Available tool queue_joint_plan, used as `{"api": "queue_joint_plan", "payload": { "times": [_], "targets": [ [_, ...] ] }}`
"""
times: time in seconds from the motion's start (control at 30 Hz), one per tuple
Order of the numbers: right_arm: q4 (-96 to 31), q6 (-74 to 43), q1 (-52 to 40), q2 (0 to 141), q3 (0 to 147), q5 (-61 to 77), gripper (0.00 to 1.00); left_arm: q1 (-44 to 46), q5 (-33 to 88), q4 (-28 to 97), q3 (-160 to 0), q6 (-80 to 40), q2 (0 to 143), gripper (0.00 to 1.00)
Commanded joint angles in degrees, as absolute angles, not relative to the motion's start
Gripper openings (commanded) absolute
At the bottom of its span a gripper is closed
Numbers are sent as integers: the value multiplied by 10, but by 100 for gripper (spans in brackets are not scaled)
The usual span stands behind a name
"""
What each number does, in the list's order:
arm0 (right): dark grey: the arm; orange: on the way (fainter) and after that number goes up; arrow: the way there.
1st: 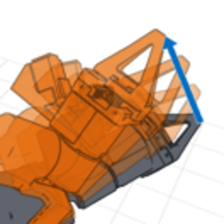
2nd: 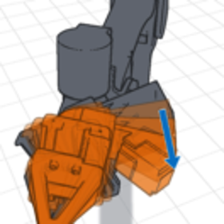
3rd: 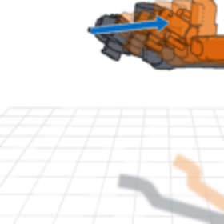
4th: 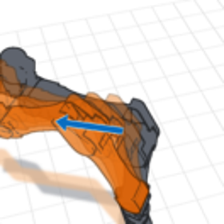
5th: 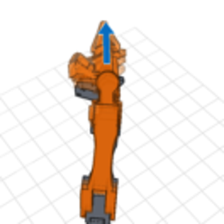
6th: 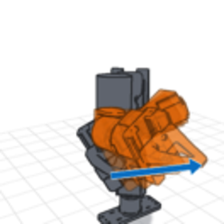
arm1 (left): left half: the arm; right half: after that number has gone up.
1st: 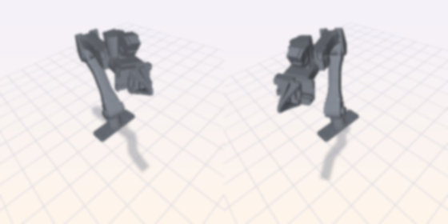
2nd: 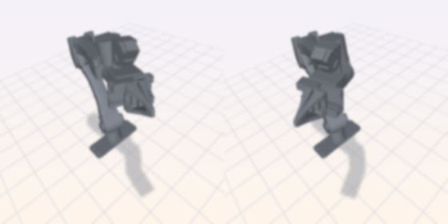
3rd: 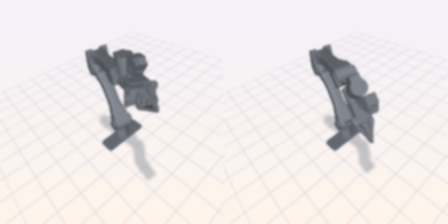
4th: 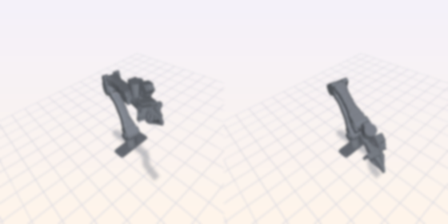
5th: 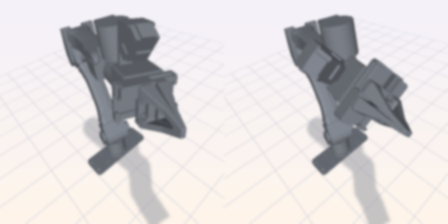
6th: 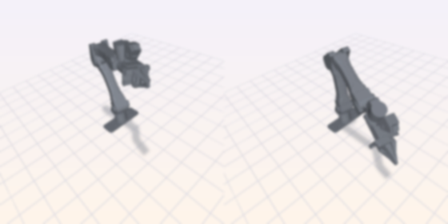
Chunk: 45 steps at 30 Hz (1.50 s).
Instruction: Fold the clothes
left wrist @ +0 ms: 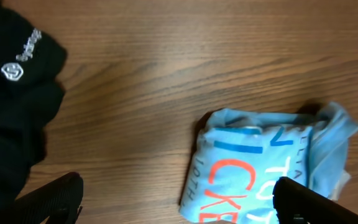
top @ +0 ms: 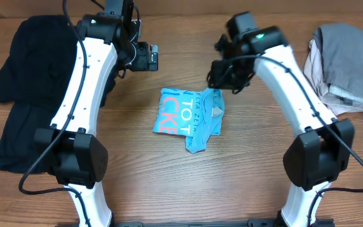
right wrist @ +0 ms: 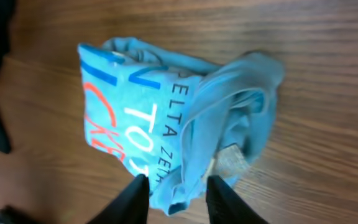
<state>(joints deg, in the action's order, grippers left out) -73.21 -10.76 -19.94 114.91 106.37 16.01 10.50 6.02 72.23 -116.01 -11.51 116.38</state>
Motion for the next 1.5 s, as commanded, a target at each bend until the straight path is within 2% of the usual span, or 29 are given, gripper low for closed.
{"api": "queue_joint_plan", "payload": {
  "times": [0.0,0.2,0.6,0.87,1.07,1.17,1.23,1.33,1.43,1.47],
  "targets": [
    [-709,-166,-218,1150,1033,110,30,104,23,717,-1144,-118,1166,100],
    [-665,-179,-250,1150,996,87,29,105,19,701,-1126,-118,1166,100],
    [-583,-183,-251,1152,937,86,31,105,19,701,-1126,-118,1166,100],
    [-571,-183,-251,1171,937,91,41,105,19,703,-1126,-118,1166,100],
    [-571,-183,-251,1197,937,106,41,105,19,703,-1126,-118,1166,100],
    [-566,-183,-251,1197,937,105,37,105,19,703,-1126,-118,1166,100],
    [-562,-183,-249,1197,937,105,28,105,19,703,-1126,-118,1166,100],
    [-561,-183,-241,1197,937,105,20,105,19,705,-1126,-118,1166,100],
    [-566,-183,-226,1197,937,105,4,105,19,705,-1126,-118,1166,100],
    [-567,-183,-223,1197,937,105,4,105,19,705,-1126,-118,1166,100]
  ]
}}
